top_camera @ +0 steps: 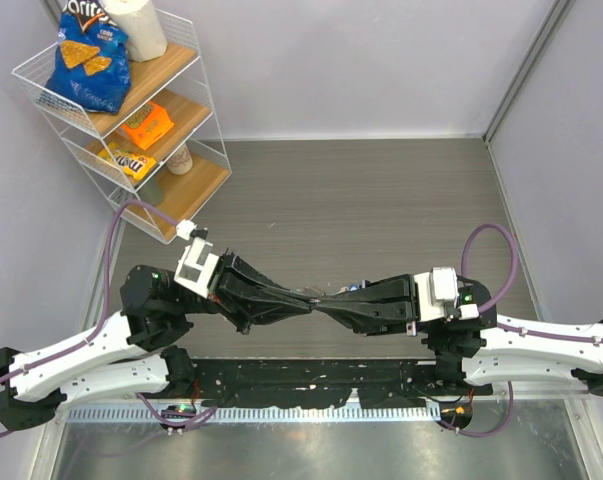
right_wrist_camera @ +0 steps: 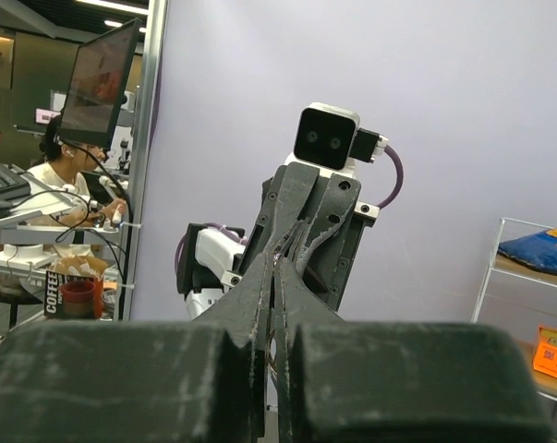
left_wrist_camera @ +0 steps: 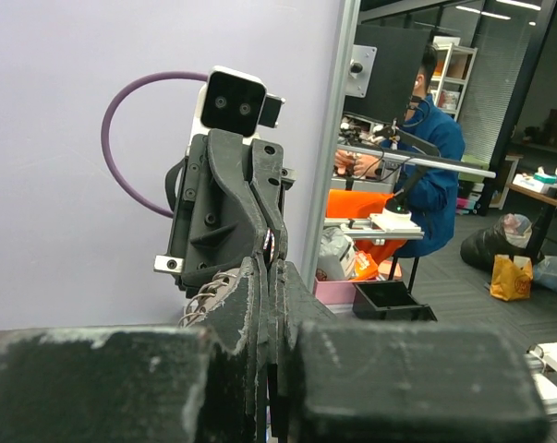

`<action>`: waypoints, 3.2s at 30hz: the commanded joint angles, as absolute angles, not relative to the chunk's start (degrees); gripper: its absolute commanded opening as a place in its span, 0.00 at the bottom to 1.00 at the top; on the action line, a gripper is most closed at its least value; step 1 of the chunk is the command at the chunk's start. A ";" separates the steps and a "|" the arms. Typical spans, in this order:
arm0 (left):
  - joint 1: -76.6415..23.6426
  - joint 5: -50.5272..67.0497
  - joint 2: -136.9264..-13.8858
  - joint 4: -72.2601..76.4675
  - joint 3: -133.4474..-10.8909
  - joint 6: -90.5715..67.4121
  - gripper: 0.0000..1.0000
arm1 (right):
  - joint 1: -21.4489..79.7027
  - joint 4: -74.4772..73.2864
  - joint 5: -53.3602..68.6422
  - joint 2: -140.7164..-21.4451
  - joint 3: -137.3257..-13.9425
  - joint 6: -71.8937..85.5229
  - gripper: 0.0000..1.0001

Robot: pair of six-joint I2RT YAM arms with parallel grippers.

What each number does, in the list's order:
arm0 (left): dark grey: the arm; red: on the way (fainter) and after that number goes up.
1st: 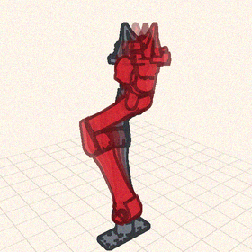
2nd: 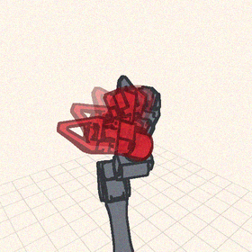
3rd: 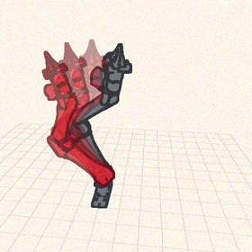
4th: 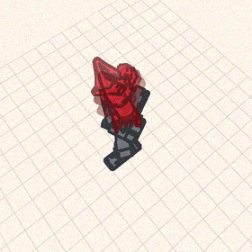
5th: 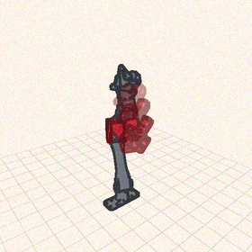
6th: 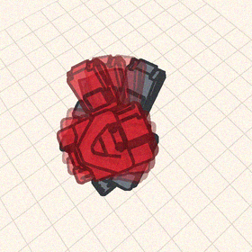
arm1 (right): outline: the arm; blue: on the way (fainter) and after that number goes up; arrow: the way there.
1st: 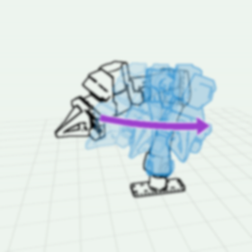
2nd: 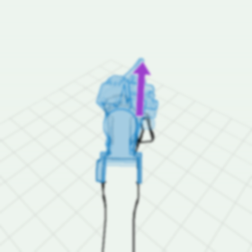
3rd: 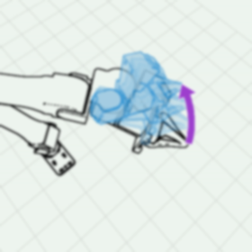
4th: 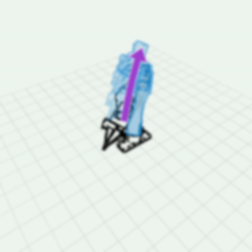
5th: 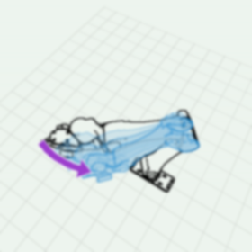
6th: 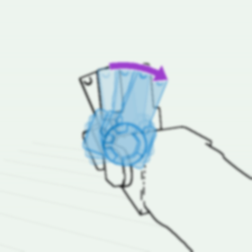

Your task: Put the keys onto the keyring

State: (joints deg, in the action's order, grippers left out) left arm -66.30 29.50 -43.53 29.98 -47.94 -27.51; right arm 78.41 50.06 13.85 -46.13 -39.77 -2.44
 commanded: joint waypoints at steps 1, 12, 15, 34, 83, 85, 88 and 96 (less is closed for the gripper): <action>-66.45 30.59 -43.86 30.85 -50.54 -26.54 0.00 | 78.57 52.21 14.50 -46.06 -42.19 -0.35 0.05; -66.36 29.89 -43.59 28.04 -50.98 -25.22 0.00 | 78.57 46.85 14.33 -42.81 -42.45 -0.09 0.20; -66.36 29.45 -43.68 27.95 -50.97 -25.05 0.00 | 78.57 45.88 14.33 -42.28 -42.45 1.23 0.26; -66.44 29.27 -42.98 26.89 -50.54 -24.70 0.00 | 78.57 39.21 9.76 -38.24 -42.71 0.26 0.43; -66.45 19.69 -39.99 6.42 -50.45 -17.84 0.00 | 78.57 -17.66 -2.29 -43.15 -64.95 14.41 0.45; -66.36 19.77 -39.99 6.07 -50.45 -17.67 0.00 | 78.57 -17.93 -1.85 -43.94 -65.48 14.50 0.44; -66.36 19.69 -39.99 5.71 -50.54 -17.58 0.00 | 78.57 -17.84 -1.58 -44.38 -65.74 14.33 0.42; -66.44 19.95 -39.99 5.10 -50.80 -17.23 0.00 | 78.57 -18.63 -1.05 -45.35 -66.45 14.15 0.29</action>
